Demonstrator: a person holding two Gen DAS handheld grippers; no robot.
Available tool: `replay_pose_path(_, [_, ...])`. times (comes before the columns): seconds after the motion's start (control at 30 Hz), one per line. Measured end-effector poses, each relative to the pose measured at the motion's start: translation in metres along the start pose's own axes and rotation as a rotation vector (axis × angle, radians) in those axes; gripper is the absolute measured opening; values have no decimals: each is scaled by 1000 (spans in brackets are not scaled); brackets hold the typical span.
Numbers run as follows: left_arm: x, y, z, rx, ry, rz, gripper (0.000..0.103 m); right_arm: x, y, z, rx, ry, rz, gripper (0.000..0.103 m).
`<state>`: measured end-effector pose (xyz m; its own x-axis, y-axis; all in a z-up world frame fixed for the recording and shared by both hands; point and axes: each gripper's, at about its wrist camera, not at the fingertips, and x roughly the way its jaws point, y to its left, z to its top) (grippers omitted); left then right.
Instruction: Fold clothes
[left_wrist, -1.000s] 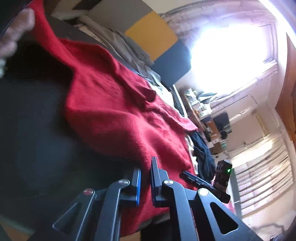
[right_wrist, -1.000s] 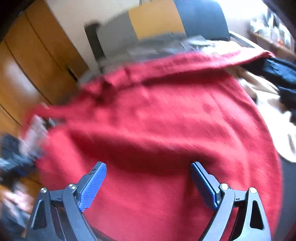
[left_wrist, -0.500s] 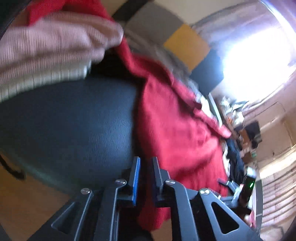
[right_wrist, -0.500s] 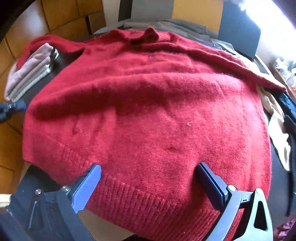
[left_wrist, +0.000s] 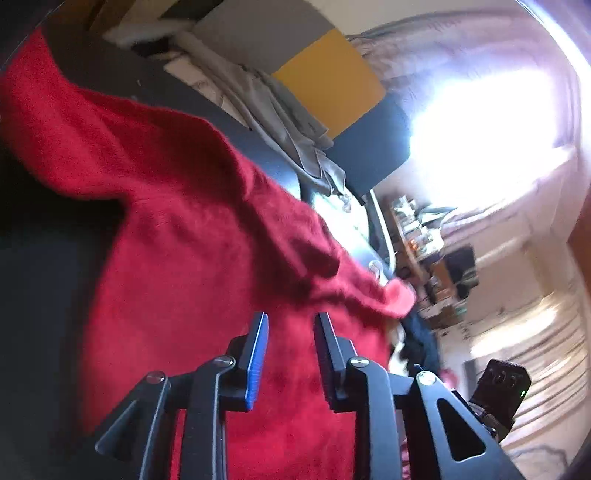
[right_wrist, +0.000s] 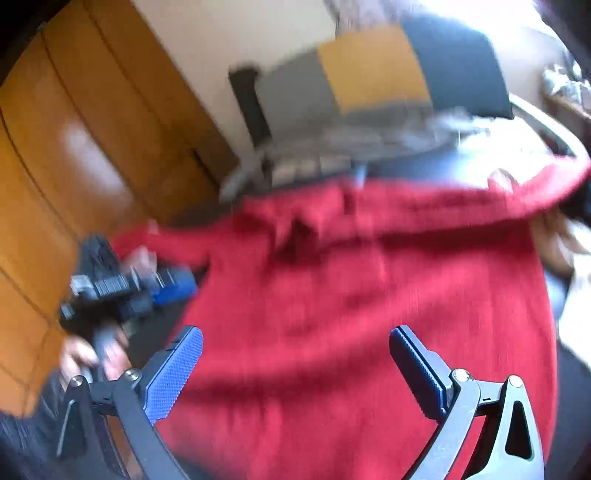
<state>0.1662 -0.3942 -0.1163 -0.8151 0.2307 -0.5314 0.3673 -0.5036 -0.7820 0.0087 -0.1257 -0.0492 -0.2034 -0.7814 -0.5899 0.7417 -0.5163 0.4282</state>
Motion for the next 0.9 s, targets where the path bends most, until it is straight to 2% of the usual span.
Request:
replay_pose_path(0.13, [38,3,34,-65,14,-14,31,50,-4,44,-25,-11,-2,102])
replay_pose_path(0.23, [64,13,52,-97,37,16,33,85,-9,60,-92,1,-84,95])
replay_pose_path(0.3, [80,20,62,-113,59,29,33,100,-5,61,-204,28,-136,92])
replay_pose_path(0.37, [94,27,69,-134,82,27,34,109,5,52,-371,68,-168,89])
replay_pose_path(0.47, [113,30,76,-147,122,11,34,128,12,32,-637,130,-262,76])
replay_pose_path(0.5, [116,29,77,-142,124,4,34,136,12,27,-712,152,-288,74])
replay_pose_path(0.57, [122,27,79,-131,128,1,34,146,11,23,-800,185,-310,71])
replay_pose_path(0.63, [127,25,81,-115,133,-5,33,159,5,24,-825,232,-309,53])
replay_pose_path(0.67, [128,24,82,-105,134,-10,32,165,1,27,-803,254,-293,31])
replay_pose_path(0.7, [128,22,81,-81,137,-12,26,166,-3,32,-766,253,-275,23])
replay_pose_path(0.73, [127,20,81,-55,139,-13,20,166,-7,37,-728,248,-258,22])
replay_pose_path(0.8, [129,9,81,14,126,-7,17,164,-14,50,-644,229,-222,11])
replay_pose_path(0.9, [125,-5,88,75,83,-53,12,151,-26,76,-530,145,-201,9])
